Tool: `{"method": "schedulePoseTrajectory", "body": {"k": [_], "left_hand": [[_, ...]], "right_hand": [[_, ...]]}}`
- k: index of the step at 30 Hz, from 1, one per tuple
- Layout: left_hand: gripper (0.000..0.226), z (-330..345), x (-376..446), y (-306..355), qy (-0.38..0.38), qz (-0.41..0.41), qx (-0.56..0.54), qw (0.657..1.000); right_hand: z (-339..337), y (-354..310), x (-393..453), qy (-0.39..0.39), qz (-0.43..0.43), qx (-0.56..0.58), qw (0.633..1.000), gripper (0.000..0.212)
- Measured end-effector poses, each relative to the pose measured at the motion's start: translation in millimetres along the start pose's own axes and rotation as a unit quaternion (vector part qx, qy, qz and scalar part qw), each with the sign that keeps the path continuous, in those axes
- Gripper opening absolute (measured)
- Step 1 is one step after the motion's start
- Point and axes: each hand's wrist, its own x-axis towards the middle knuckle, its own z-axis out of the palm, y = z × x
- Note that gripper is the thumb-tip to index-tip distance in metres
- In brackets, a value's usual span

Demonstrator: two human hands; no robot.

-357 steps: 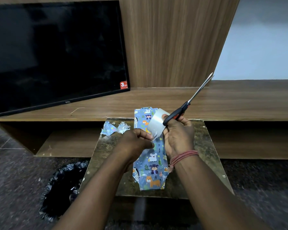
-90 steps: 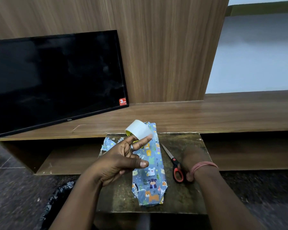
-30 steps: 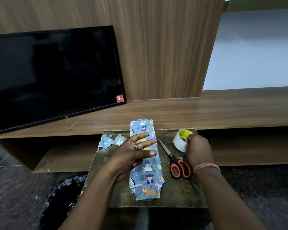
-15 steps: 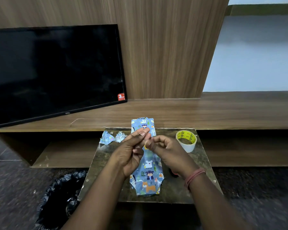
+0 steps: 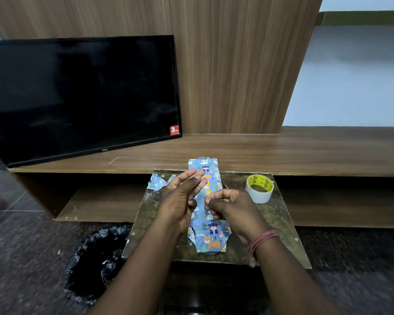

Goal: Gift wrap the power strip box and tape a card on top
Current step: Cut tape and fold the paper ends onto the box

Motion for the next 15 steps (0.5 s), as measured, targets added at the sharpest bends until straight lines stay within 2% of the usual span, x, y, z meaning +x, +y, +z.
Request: {"method": "schedulePoseTrajectory", "body": {"k": [5, 9, 12, 15], "left_hand": [[0.032, 0, -7, -1, -0.006, 0.017, 0.021, 1.0], [0.034, 3, -11, -2, -0.007, 0.034, 0.01, 0.999], [0.03, 3, -11, -2, -0.014, 0.053, 0.027, 0.998], [0.03, 3, -8, -4, -0.021, 0.065, 0.051, 0.996]], "right_hand": [[0, 2, -9, 0.027, 0.046, 0.031, 0.998, 0.009], [-3, 1, -15, 0.019, 0.073, 0.064, 0.995, 0.014], [-7, -2, -16, 0.021, 0.047, 0.027, 0.998, 0.001], [-10, -4, -16, 0.012, 0.035, 0.01, 0.999, 0.009]]}}
